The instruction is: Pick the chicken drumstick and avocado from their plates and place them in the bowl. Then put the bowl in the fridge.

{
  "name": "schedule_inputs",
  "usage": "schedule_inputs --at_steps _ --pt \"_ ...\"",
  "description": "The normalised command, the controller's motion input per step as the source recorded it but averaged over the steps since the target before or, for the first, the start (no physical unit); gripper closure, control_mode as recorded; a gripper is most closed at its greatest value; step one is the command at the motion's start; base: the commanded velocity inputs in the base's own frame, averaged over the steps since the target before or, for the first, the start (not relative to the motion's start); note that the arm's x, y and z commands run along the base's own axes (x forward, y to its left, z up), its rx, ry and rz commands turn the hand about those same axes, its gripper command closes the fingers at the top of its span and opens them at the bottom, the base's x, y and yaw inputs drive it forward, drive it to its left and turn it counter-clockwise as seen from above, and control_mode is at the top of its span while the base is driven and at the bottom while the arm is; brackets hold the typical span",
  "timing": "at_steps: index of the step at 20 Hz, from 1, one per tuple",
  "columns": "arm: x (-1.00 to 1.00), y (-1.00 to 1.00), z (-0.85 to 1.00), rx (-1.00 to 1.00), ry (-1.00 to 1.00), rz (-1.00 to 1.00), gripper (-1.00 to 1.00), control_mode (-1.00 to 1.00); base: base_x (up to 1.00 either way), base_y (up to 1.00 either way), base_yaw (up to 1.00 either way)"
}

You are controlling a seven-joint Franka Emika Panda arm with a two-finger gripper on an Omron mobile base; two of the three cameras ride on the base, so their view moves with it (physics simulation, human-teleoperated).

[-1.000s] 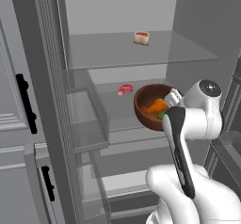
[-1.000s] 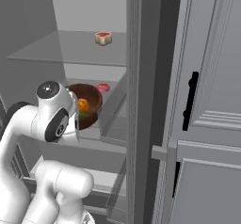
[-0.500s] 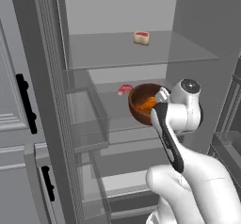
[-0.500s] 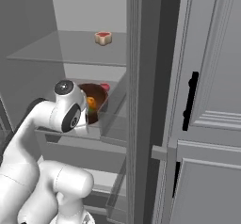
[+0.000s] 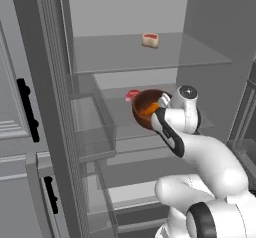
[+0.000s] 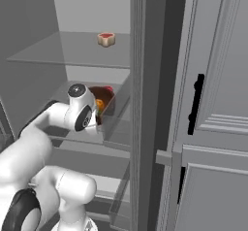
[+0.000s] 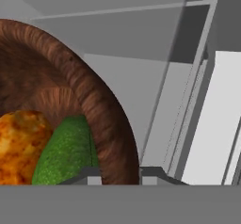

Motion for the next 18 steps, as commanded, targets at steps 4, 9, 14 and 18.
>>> schedule_inputs --at_steps 4,9,14,18 --pt "0.53 0.0 -0.15 0.0 0.08 0.0 1.0 -1.0 0.0 0.0 0.0" --pt "0.57 0.0 -0.18 0.0 0.11 0.0 1.0 -1.0 0.0 0.0 0.0" --pt "0.33 0.0 -0.27 0.01 0.01 0.0 1.0 -1.0 0.0 0.0 0.0" --pt "0.13 0.0 -0.23 0.0 0.0 0.0 -1.0 -1.0 0.0 0.0 0.0"
